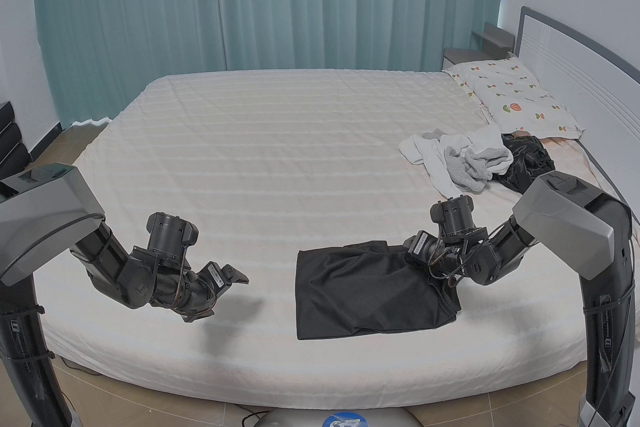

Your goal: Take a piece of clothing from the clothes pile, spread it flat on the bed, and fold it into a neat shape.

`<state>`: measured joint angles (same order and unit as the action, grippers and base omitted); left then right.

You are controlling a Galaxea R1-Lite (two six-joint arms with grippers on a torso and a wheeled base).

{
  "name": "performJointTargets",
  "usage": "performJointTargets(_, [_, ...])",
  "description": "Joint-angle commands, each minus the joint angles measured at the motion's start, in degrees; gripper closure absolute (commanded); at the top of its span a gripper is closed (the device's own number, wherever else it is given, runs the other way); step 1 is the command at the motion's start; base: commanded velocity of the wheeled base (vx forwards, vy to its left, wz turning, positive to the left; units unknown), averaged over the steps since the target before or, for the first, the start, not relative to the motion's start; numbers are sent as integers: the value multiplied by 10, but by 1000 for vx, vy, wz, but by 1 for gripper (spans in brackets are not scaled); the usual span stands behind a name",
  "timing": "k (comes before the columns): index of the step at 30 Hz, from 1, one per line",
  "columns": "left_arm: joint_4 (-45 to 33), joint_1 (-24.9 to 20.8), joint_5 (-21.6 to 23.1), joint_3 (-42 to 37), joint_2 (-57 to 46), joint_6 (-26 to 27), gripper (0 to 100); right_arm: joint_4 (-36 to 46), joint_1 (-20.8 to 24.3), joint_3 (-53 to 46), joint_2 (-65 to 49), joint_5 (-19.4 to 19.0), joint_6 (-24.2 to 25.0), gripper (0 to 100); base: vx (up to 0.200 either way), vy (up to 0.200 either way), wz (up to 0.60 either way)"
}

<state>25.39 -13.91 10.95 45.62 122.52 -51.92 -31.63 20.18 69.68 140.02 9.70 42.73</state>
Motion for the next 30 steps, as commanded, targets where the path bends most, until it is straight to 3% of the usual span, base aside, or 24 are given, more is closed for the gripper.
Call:
performJointTargets(1, [1, -1, 0, -6, -3, 0, 0, 24, -1, 37, 23, 15, -1, 100, 0, 0, 0])
performJointTargets(7, [11, -1, 0, -11, -3, 0, 0, 38, -9, 50, 20, 14, 0, 100, 0, 0, 0])
performJointTargets(15, [11, -1, 0, -11, -2, 0, 0, 39, -58, 42, -12, 1, 25, 100, 0, 0, 0])
performJointTargets(18, [11, -1, 0, -11, -2, 0, 0, 39, -73, 38, -12, -27, 39, 100, 0, 0, 0])
performJointTargets(23, [11, -1, 0, -11, -2, 0, 0, 37, -75, 27, -4, -109, 99, 100, 0, 0, 0])
performJointTargets(29, [11, -1, 0, -11, -2, 0, 0, 35, -85, 19, -6, -148, 126, 100, 0, 0, 0])
performJointTargets(30, [11, -1, 0, -11, -2, 0, 0, 33, -90, 12, -9, -159, 126, 0, 0, 0, 0])
